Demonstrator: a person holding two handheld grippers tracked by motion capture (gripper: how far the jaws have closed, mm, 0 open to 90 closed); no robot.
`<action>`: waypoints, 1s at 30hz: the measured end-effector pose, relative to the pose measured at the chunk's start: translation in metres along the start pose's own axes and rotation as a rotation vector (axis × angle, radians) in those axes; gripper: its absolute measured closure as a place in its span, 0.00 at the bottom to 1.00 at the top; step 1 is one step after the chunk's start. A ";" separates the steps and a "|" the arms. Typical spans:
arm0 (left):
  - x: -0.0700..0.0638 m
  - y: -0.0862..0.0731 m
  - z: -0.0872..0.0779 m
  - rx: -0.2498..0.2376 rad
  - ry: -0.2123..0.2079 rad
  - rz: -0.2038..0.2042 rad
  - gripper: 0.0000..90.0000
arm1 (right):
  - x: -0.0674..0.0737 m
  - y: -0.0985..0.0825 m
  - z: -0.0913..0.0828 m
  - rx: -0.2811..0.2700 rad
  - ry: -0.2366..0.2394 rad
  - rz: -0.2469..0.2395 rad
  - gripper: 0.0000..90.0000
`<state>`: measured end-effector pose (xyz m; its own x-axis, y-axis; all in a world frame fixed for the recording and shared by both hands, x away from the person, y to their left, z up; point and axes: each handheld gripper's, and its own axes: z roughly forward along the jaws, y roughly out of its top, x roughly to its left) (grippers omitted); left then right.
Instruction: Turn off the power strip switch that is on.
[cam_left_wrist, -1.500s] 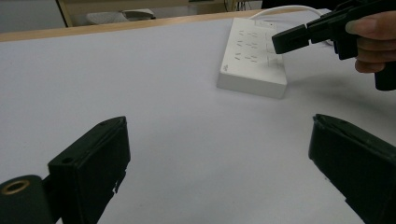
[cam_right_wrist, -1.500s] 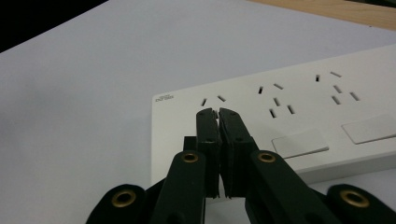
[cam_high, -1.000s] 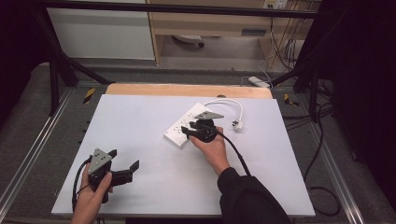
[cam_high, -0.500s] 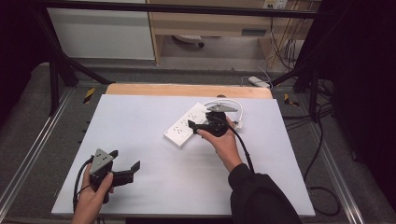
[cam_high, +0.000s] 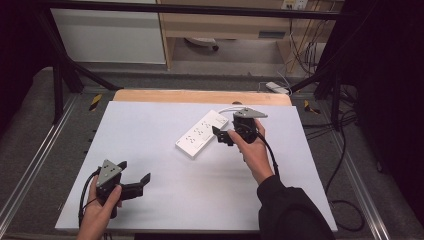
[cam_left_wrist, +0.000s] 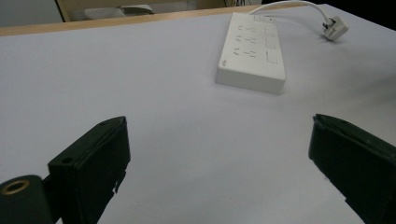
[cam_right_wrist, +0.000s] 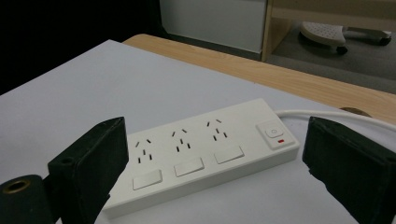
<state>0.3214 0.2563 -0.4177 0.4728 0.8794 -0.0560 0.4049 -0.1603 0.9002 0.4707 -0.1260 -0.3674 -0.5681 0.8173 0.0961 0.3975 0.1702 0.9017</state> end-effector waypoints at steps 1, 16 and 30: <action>0.000 0.000 0.000 0.001 0.000 0.000 0.06 | -0.001 0.001 -0.003 -0.003 0.000 -0.001 0.07; 0.000 0.000 0.000 0.004 -0.002 -0.005 0.06 | -0.025 0.004 -0.043 -0.043 -0.033 0.007 0.04; 0.000 -0.001 0.000 0.002 -0.001 -0.012 0.06 | -0.049 -0.012 -0.091 -0.096 -0.082 0.025 0.05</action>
<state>0.3212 0.2567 -0.4183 0.4684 0.8809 -0.0675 0.4123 -0.1504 0.8985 0.4283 -0.2183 -0.3444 -0.4962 0.8637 0.0881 0.3376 0.0984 0.9361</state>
